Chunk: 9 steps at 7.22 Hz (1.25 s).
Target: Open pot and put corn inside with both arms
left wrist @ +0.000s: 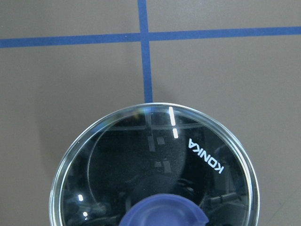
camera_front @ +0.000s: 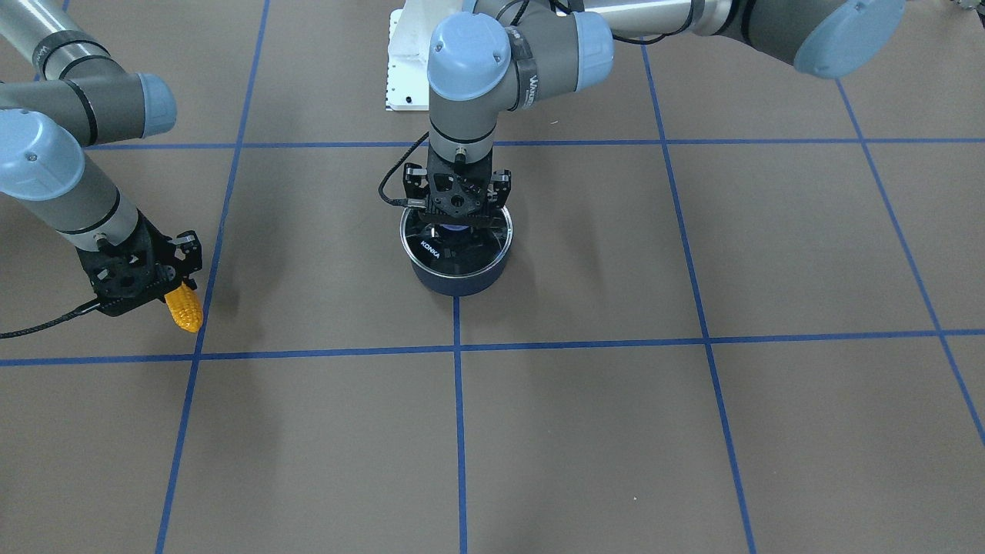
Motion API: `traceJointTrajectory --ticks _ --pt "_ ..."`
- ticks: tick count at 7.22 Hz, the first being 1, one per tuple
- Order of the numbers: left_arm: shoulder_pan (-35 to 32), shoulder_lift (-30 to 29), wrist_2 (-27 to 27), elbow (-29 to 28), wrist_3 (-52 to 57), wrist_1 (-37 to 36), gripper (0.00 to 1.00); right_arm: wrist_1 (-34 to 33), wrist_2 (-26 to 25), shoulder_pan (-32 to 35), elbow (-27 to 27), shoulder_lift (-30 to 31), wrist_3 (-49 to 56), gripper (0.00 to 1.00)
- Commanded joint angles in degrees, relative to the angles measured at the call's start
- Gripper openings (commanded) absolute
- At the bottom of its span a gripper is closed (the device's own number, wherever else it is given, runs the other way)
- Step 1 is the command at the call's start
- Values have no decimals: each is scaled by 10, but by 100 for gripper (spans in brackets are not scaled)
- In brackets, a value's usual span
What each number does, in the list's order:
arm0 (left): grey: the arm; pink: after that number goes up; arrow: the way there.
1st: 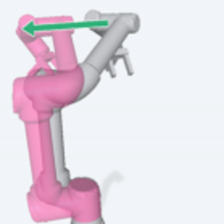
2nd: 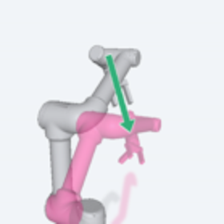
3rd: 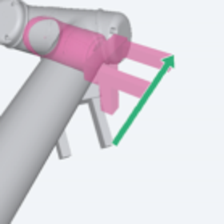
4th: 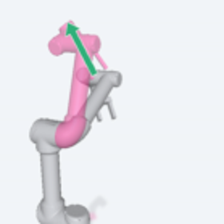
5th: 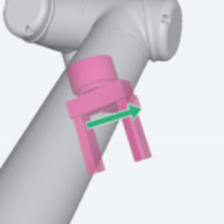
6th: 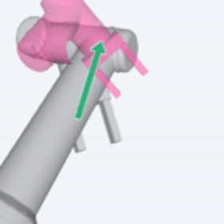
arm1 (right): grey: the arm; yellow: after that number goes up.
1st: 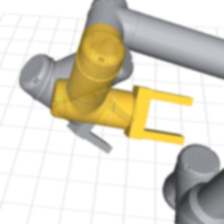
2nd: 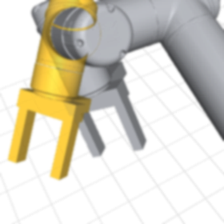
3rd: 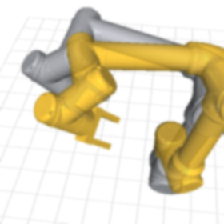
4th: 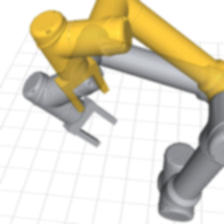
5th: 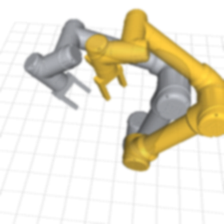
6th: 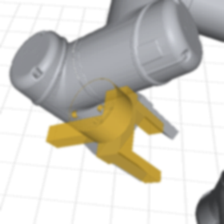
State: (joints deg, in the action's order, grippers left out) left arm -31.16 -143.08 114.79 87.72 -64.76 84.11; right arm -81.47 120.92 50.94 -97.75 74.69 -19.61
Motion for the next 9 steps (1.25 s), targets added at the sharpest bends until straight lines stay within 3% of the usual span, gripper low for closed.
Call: traceJointTrajectory --ticks 1,4,6,9 --pt "4 2 0 0 1 0 70 1 -2 0 4 0 1 45" --pt "5 3 0 -7 -2 16 69 1 -2 0 5 0 2 45" --pt "5 3 3 -3 -3 16 58 1 -2 -1 6 0 2 45" --pt "-6 4 3 23 2 10 56 -1 0 -1 7 -16 0 45"
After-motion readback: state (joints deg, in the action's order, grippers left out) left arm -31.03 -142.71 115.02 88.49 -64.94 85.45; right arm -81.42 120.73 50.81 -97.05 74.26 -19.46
